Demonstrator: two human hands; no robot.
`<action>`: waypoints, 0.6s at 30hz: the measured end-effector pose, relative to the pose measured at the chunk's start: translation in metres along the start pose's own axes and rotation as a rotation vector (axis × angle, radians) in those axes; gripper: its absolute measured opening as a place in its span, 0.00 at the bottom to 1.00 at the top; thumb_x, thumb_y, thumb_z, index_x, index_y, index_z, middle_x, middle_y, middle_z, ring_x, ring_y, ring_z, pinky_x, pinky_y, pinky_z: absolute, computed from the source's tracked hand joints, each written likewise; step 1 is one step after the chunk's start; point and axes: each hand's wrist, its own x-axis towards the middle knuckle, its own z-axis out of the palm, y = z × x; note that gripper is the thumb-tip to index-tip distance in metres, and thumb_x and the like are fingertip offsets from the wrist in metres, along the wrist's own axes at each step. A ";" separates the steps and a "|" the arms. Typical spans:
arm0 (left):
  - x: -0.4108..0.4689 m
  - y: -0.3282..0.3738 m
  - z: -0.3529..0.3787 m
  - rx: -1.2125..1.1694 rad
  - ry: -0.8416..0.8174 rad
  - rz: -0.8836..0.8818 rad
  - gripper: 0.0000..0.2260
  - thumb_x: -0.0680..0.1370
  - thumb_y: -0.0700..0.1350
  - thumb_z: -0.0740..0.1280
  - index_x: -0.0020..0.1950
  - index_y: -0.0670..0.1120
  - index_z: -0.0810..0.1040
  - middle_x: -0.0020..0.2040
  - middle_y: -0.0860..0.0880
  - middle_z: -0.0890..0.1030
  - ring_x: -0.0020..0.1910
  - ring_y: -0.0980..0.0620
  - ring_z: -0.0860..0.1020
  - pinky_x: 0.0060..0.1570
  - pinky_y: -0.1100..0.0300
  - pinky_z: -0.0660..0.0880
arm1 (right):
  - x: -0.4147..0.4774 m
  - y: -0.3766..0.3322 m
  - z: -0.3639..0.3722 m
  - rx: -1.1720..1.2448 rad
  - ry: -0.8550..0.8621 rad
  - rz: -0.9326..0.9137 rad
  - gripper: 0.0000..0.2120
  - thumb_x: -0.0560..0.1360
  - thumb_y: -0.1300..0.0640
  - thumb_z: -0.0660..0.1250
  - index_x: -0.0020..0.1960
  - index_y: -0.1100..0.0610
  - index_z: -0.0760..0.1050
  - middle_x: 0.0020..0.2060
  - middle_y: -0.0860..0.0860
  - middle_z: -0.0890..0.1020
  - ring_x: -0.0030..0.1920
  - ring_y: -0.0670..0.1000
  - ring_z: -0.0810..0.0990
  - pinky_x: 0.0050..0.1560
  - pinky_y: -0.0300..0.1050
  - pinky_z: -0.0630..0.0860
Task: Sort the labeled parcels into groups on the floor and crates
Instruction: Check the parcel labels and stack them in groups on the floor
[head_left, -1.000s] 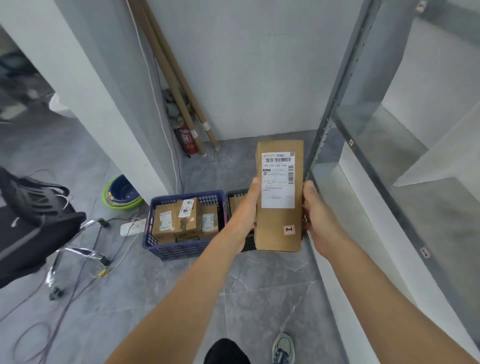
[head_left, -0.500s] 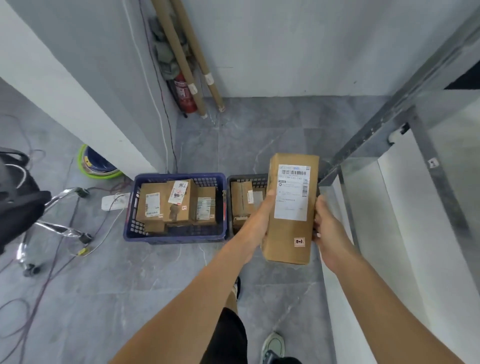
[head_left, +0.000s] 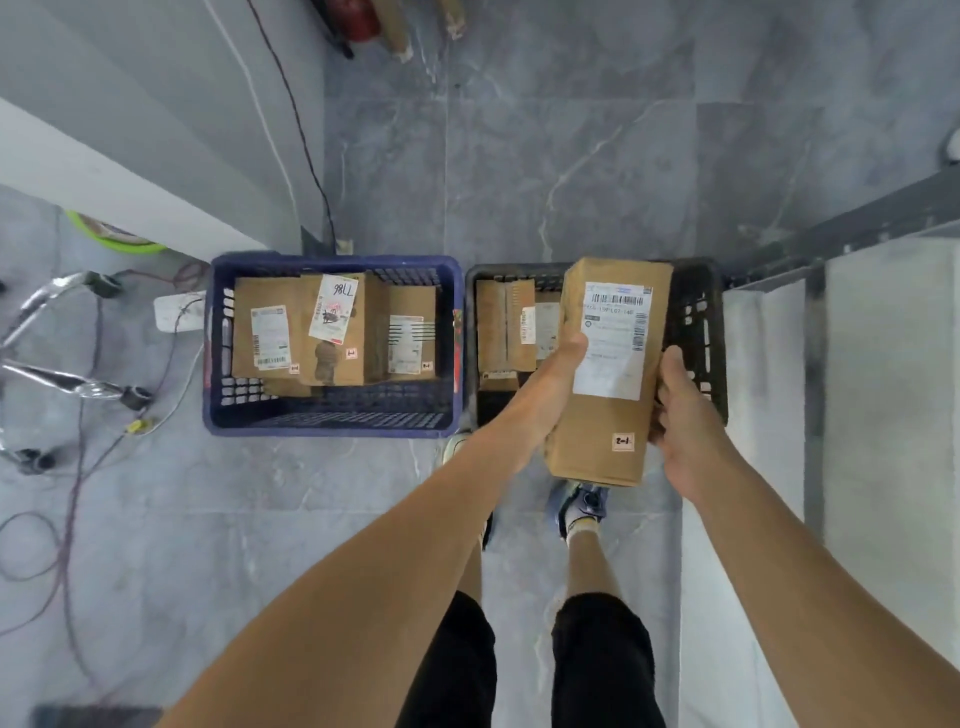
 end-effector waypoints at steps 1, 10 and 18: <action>0.020 -0.002 -0.001 0.004 0.013 -0.022 0.29 0.83 0.68 0.53 0.81 0.57 0.62 0.78 0.50 0.69 0.73 0.49 0.70 0.74 0.46 0.65 | 0.020 0.003 0.002 -0.017 -0.008 0.008 0.24 0.82 0.33 0.58 0.69 0.45 0.78 0.60 0.44 0.85 0.60 0.48 0.82 0.49 0.47 0.77; 0.185 -0.029 -0.002 0.025 0.111 -0.083 0.33 0.79 0.73 0.52 0.78 0.56 0.68 0.77 0.50 0.71 0.76 0.46 0.68 0.76 0.41 0.62 | 0.184 0.026 0.021 -0.070 -0.036 0.118 0.19 0.84 0.34 0.54 0.58 0.42 0.79 0.51 0.41 0.84 0.53 0.46 0.80 0.49 0.49 0.74; 0.271 -0.048 0.002 0.071 0.255 -0.072 0.42 0.70 0.75 0.52 0.78 0.55 0.67 0.79 0.47 0.67 0.79 0.42 0.63 0.76 0.36 0.59 | 0.272 0.050 0.033 -0.125 -0.175 0.121 0.26 0.83 0.31 0.54 0.71 0.43 0.76 0.66 0.46 0.82 0.68 0.52 0.78 0.74 0.60 0.68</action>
